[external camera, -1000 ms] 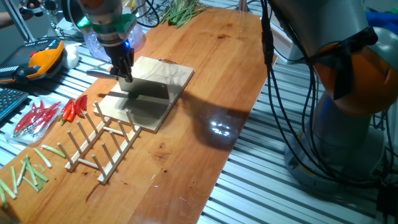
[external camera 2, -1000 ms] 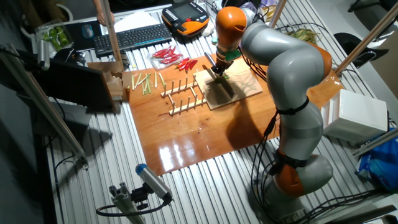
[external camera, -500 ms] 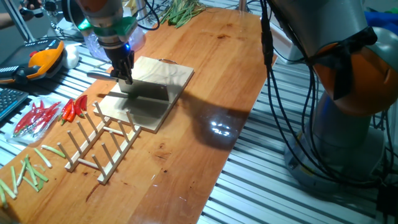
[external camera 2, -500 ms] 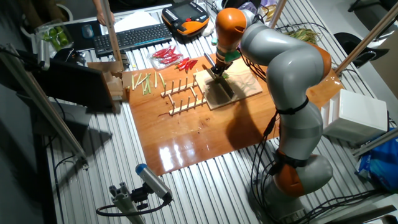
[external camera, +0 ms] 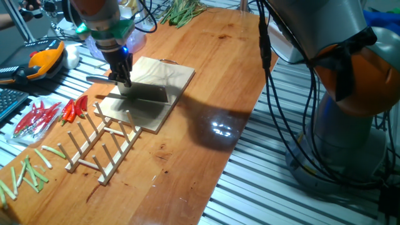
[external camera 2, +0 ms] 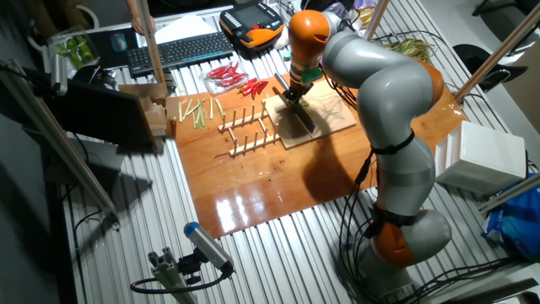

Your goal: Chop the chili peppers

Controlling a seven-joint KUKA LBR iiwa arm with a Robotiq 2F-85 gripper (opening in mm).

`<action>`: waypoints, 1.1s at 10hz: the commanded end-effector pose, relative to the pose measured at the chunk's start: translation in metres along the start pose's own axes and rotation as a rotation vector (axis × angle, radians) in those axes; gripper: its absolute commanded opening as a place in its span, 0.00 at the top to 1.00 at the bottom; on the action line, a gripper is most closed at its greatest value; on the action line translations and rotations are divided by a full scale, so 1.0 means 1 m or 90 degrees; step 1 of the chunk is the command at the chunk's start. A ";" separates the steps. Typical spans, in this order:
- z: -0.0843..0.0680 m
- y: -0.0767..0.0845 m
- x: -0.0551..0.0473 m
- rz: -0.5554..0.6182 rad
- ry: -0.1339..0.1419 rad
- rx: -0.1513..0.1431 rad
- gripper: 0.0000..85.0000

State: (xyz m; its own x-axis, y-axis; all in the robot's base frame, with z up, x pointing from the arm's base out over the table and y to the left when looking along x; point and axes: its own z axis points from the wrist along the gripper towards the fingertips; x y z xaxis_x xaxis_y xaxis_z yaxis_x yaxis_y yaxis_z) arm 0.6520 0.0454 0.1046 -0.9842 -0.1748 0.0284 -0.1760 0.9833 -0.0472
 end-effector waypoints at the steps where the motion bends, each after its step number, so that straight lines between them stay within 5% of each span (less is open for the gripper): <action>1: 0.003 0.000 0.000 -0.001 0.001 0.001 1.00; 4: 0.010 0.002 -0.001 -0.001 -0.002 -0.001 1.00; 8: -0.018 0.001 0.003 -0.002 0.013 -0.013 1.00; 11: -0.018 -0.003 0.003 0.007 0.007 -0.002 1.00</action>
State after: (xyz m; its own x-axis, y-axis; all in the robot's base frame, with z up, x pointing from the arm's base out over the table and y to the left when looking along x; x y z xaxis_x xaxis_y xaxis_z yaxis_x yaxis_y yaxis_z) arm 0.6497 0.0425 0.1229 -0.9858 -0.1638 0.0381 -0.1655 0.9852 -0.0448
